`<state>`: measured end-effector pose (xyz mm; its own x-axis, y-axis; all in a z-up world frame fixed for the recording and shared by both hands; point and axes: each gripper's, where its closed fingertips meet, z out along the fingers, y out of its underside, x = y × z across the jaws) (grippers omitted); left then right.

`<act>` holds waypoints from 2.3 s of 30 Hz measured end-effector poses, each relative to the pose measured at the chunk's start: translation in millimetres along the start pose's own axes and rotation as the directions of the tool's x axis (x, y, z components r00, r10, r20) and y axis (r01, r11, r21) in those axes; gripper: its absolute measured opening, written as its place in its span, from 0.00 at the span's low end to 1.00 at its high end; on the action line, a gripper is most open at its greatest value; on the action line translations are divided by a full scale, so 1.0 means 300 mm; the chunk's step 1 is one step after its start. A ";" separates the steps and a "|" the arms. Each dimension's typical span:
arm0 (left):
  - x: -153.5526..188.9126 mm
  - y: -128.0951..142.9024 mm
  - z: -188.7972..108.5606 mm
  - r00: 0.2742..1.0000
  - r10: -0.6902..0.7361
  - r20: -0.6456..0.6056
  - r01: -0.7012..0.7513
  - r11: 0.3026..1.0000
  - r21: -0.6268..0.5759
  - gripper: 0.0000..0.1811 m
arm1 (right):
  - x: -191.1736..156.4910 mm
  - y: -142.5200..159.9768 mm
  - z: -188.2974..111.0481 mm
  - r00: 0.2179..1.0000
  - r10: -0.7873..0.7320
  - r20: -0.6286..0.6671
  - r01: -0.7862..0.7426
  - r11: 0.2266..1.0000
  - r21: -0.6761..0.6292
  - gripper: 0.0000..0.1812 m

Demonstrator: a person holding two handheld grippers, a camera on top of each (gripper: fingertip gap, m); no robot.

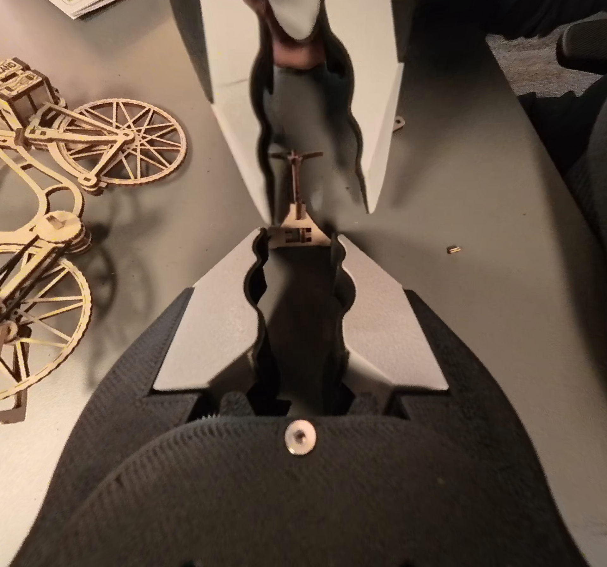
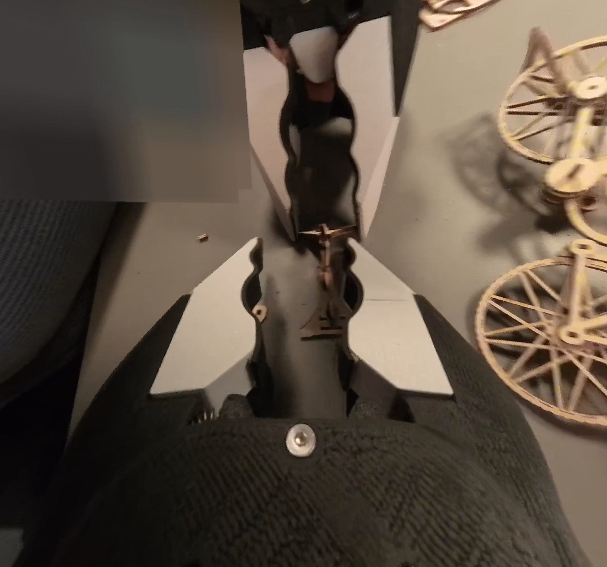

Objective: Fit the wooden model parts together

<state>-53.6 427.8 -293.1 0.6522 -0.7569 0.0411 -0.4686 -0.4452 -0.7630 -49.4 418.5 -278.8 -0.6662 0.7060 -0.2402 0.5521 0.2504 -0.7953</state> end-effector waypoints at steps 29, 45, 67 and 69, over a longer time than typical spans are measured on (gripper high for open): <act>0.008 -0.001 -0.004 1.000 -0.012 -0.009 0.012 1.000 0.004 0.32 | 0.344 -0.135 -0.569 0.321 -0.125 -0.939 0.612 0.784 0.105 0.29; 0.099 0.047 -0.070 0.992 -0.122 -0.021 0.122 0.992 0.024 0.70 | 0.374 -0.068 -0.692 0.085 -0.065 -0.994 0.532 0.847 -0.010 0.25; 0.190 0.060 -0.051 1.000 -0.024 0.015 0.024 1.000 -0.017 0.62 | -0.212 -0.038 -0.048 0.698 0.218 -0.683 -0.027 0.960 0.279 0.19; 0.202 0.056 -0.044 1.000 -0.012 0.006 0.012 1.000 -0.019 0.61 | -0.207 -0.006 0.008 0.702 0.198 -0.684 -0.110 0.979 0.171 0.21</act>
<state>-30.0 368.1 -294.9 0.6615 -0.7485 0.0467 -0.4716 -0.4635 -0.7502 -10.3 372.7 -263.9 -0.0155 0.9984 0.0543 0.5277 0.0543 -0.8477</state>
